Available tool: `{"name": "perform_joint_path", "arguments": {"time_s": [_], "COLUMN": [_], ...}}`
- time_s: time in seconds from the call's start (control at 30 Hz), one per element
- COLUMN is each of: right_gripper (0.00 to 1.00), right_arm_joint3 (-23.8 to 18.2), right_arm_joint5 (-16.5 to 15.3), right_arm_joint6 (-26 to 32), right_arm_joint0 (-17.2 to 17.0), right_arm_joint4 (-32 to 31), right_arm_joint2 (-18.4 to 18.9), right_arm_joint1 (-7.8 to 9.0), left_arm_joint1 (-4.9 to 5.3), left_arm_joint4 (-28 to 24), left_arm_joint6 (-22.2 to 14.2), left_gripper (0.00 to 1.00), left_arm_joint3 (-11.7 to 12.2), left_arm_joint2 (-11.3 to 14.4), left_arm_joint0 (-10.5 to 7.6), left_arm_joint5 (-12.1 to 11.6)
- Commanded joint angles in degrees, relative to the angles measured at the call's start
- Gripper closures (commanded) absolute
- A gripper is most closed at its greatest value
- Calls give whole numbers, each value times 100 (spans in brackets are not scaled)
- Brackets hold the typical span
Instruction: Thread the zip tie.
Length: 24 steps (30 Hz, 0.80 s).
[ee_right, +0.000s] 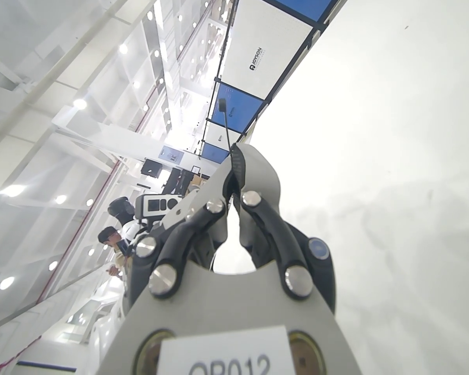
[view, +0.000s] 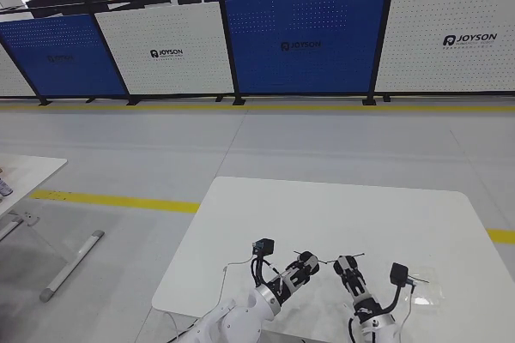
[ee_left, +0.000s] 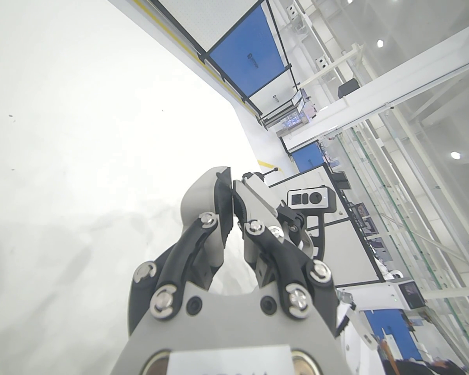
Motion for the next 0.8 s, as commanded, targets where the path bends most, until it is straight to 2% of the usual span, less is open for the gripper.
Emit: {"name": "perform_joint_path", "arguments": {"time_s": [0.0, 0.77], "right_gripper": [100, 100], "right_arm_joint3": [-23, -46], "right_arm_joint5": [-17, -21], "right_arm_joint6": [-8, 103], "right_arm_joint0": [-26, -89], "right_arm_joint4": [0, -49], "right_arm_joint2": [25, 122], "right_arm_joint1": [-2, -53], "left_arm_joint1": [0, 0], "left_arm_joint4": [0, 0], "left_arm_joint6": [0, 0], "left_gripper": [100, 100], "left_arm_joint3": [0, 0], "left_arm_joint2": [0, 0], "left_arm_joint0": [0, 0], "left_arm_joint5": [0, 0]}}
